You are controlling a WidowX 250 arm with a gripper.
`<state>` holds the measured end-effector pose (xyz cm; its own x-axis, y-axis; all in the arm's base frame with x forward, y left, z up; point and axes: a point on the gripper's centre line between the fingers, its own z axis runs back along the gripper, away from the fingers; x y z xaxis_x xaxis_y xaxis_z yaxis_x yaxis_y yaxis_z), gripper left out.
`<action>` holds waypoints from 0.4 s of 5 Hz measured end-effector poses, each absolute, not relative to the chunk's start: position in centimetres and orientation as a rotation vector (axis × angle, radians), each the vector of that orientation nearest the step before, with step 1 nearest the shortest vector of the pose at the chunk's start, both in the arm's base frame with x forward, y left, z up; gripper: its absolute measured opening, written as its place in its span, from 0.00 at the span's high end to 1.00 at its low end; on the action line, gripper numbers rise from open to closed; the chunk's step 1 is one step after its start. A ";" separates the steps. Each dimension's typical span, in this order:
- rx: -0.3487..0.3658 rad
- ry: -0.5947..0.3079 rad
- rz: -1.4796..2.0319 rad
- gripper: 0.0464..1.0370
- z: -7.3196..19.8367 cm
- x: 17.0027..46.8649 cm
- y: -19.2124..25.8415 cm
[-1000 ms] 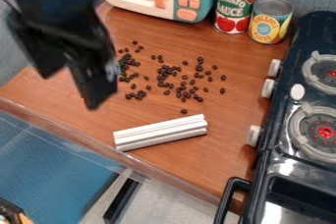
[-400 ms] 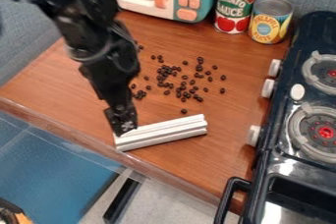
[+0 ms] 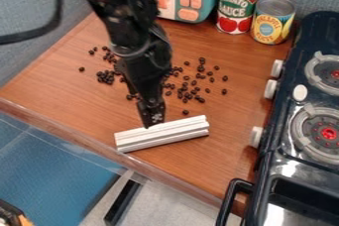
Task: Sweep into pile
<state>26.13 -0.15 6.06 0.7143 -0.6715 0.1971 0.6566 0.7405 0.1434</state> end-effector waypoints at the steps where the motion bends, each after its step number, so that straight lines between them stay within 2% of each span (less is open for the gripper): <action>1: 0.081 -0.232 -0.747 0.03 5.2 26.6 -0.1; 2: 0.087 -0.224 -0.760 0.03 4.8 26.7 -0.3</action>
<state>26.66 -0.33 4.78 0.7021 -0.6915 0.1699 0.6730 0.7224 0.1588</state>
